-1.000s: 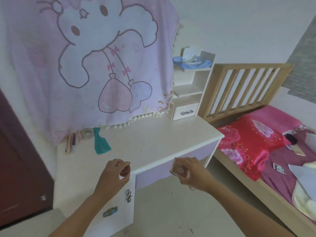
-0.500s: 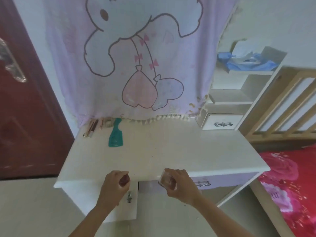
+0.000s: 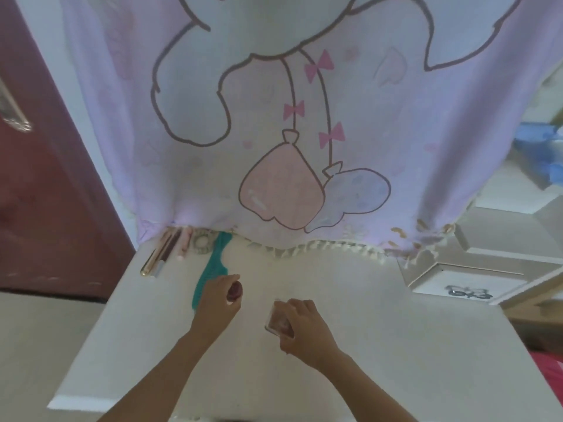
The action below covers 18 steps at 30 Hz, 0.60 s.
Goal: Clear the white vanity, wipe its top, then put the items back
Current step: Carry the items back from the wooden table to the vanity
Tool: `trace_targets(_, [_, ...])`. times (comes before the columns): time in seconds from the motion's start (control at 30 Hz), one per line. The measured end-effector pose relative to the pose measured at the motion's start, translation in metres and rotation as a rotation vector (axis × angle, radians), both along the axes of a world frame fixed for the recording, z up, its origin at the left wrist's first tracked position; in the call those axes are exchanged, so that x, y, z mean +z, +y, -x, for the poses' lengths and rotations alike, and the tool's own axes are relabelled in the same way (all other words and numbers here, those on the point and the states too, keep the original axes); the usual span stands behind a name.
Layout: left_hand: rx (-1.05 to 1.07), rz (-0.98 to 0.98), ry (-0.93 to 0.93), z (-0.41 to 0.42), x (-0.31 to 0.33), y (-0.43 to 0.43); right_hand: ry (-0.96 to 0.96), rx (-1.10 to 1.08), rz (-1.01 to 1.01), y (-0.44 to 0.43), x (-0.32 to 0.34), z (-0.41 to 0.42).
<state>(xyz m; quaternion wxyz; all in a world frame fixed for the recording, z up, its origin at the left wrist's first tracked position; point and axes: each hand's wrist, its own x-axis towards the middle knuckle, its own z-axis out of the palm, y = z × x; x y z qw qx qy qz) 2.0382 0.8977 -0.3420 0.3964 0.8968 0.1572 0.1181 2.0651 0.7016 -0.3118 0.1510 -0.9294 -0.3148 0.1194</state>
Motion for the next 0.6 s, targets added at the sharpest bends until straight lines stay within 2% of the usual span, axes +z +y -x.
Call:
trace_targets(0.13, [-0.005, -0.078, 0.031, -0.057, -0.012, 0.026, -0.13, 0.037, 0.006, 0.028, -0.015, -0.057])
trace_targets(0.27, [-0.065, -0.128, 0.046, -0.094, -0.029, 0.044, -0.121, 0.078, 0.02, 0.06, -0.03, -0.094])
trace_targets(0.43, [-0.138, -0.278, 0.007, -0.114, -0.045, 0.06, -0.129, 0.133, 0.062, 0.094, -0.053, -0.119])
trace_targets(0.6, [-0.193, -0.322, -0.056, -0.116, -0.054, 0.064, -0.16, 0.128, 0.046, 0.109, -0.069, -0.127])
